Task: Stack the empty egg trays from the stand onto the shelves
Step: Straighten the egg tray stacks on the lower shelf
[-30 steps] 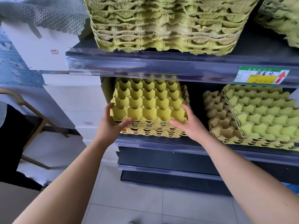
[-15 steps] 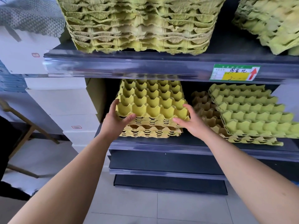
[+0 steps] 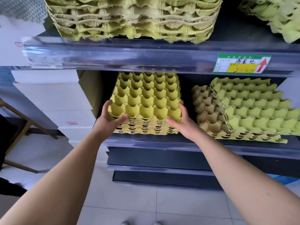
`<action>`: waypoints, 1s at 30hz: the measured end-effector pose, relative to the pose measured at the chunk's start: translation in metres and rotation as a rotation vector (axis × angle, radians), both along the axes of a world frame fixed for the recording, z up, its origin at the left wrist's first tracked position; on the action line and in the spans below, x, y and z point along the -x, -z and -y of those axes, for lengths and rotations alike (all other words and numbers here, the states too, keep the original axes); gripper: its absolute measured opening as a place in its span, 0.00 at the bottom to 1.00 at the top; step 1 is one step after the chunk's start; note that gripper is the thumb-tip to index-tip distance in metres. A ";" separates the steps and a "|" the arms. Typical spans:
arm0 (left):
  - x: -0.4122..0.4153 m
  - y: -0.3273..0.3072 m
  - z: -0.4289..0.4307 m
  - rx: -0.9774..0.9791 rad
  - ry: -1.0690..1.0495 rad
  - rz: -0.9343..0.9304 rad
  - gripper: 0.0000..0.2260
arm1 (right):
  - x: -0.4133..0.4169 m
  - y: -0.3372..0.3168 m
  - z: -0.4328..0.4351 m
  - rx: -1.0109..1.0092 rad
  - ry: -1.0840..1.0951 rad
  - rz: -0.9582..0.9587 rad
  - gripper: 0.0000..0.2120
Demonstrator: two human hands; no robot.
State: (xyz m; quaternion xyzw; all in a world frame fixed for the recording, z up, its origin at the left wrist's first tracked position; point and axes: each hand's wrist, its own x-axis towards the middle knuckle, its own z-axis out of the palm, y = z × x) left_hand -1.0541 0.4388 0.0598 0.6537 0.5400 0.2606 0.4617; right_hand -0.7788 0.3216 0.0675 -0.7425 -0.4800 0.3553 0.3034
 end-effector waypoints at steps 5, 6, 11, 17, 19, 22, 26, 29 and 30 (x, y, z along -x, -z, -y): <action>0.000 0.007 0.002 0.021 -0.020 0.084 0.45 | 0.002 0.005 0.004 -0.060 0.046 -0.133 0.39; 0.000 0.008 0.002 0.015 -0.029 0.100 0.44 | 0.002 0.004 0.004 -0.069 0.057 -0.138 0.38; -0.004 0.006 0.005 -0.004 -0.042 0.173 0.41 | 0.007 0.002 0.005 -0.117 0.105 -0.122 0.30; 0.003 0.008 0.006 0.045 -0.011 0.151 0.44 | 0.005 0.012 0.009 -0.011 0.111 -0.099 0.32; 0.004 0.008 0.005 0.056 -0.009 0.149 0.46 | 0.005 0.013 0.008 -0.033 0.114 -0.160 0.31; 0.003 0.010 0.005 0.044 -0.031 0.177 0.45 | 0.005 0.014 0.006 -0.095 0.124 -0.188 0.25; 0.001 0.006 0.003 0.000 -0.062 0.208 0.41 | 0.006 0.009 0.004 -0.156 0.162 -0.210 0.26; -0.001 -0.003 0.004 -0.028 -0.058 0.252 0.38 | 0.006 0.004 0.003 -0.192 0.192 -0.201 0.32; -0.002 -0.007 0.005 -0.039 -0.063 0.259 0.37 | 0.006 0.002 0.002 -0.201 0.202 -0.197 0.34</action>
